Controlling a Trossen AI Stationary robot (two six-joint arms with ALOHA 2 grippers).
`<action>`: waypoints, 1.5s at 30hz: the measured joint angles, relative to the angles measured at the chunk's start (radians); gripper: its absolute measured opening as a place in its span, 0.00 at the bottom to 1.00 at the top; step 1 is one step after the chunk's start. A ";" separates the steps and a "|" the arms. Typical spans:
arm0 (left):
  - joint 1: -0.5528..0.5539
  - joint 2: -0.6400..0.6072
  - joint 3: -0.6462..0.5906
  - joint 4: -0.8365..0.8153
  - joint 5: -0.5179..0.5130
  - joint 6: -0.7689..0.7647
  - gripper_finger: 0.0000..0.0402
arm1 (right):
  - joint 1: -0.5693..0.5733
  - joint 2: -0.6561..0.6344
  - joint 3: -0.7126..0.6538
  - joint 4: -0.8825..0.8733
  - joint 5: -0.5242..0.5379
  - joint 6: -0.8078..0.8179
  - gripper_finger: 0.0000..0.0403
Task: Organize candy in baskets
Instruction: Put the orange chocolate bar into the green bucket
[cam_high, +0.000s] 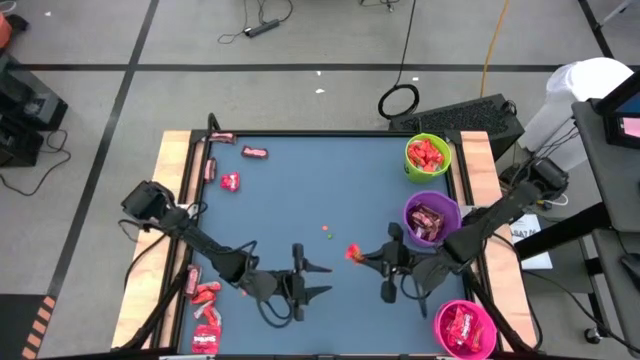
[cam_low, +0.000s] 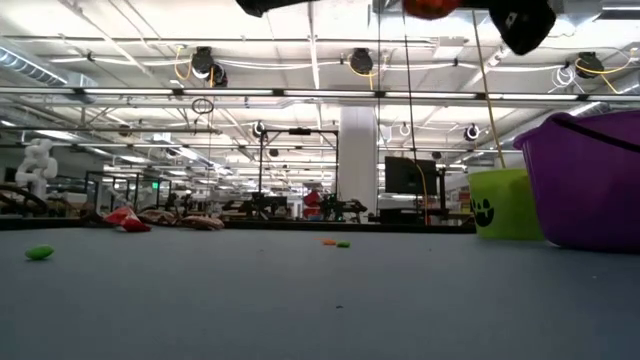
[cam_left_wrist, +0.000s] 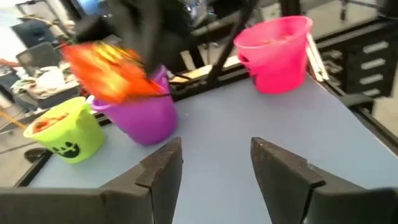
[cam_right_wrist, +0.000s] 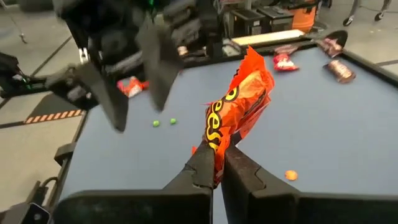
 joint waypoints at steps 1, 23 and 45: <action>-0.005 0.000 0.000 -0.008 0.005 0.000 0.49 | 0.000 -0.029 0.000 -0.020 0.000 -0.005 0.01; 0.024 0.000 0.000 -0.100 0.037 -0.080 0.49 | -0.470 -0.559 0.018 -0.876 0.264 0.176 0.01; 0.027 0.000 0.000 -0.159 0.051 -0.106 0.49 | -1.163 -0.329 0.018 -0.905 -0.083 0.067 0.01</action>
